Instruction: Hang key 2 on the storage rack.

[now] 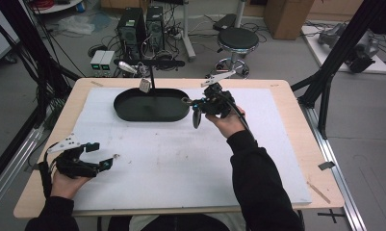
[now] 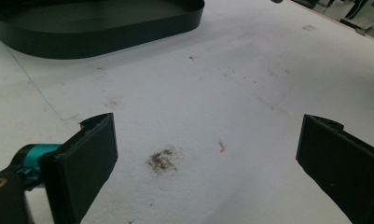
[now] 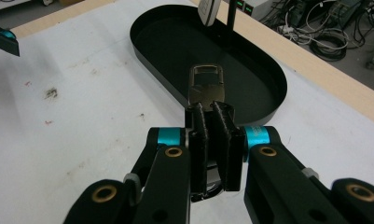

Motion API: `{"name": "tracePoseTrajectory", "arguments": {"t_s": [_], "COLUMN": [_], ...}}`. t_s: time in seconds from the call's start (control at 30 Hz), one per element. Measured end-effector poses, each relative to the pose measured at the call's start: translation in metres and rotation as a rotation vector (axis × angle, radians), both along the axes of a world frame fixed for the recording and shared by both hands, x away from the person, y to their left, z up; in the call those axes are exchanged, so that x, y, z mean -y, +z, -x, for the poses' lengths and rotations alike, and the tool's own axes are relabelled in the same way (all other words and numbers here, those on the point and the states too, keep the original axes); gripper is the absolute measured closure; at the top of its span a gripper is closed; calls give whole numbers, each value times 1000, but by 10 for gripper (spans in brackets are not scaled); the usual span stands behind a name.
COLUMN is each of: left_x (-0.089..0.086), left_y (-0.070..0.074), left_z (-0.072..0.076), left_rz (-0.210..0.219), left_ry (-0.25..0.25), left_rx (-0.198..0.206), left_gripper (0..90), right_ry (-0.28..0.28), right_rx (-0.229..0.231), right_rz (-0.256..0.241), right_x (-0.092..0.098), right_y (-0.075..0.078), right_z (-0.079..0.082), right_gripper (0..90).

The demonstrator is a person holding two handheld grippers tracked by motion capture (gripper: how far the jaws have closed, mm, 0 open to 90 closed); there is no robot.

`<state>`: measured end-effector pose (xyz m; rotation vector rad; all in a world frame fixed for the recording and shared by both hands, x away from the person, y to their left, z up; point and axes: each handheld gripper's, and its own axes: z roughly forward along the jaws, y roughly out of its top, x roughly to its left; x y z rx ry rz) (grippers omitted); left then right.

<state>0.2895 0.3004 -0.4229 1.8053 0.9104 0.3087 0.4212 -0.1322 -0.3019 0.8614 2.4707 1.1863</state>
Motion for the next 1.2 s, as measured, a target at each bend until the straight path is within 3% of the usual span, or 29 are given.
{"name": "tracePoseTrajectory", "arguments": {"t_s": [0.5,0.6,0.87,1.0,1.2], "left_x": [1,1,1,0,0], "left_y": [-2,-2,-3,-2,-3], "left_z": [-3,-4,-5,-4,-5], "left_rz": [-4,0,4,9,14], "left_ry": [-9,-9,-12,-11,-10], "left_rx": [0,1,4,5,10], "left_gripper": [58,58,58,58,58], "right_ry": [15,25,6,-1,-37], "right_rx": [21,16,29,42,44], "right_rz": [28,12,15,45,52], "right_x": [-25,-30,-43,-49,-49], "right_y": [27,32,45,49,52], "right_z": [-16,-21,-28,-29,-41], "right_gripper": [850,849,849,849,848]}}
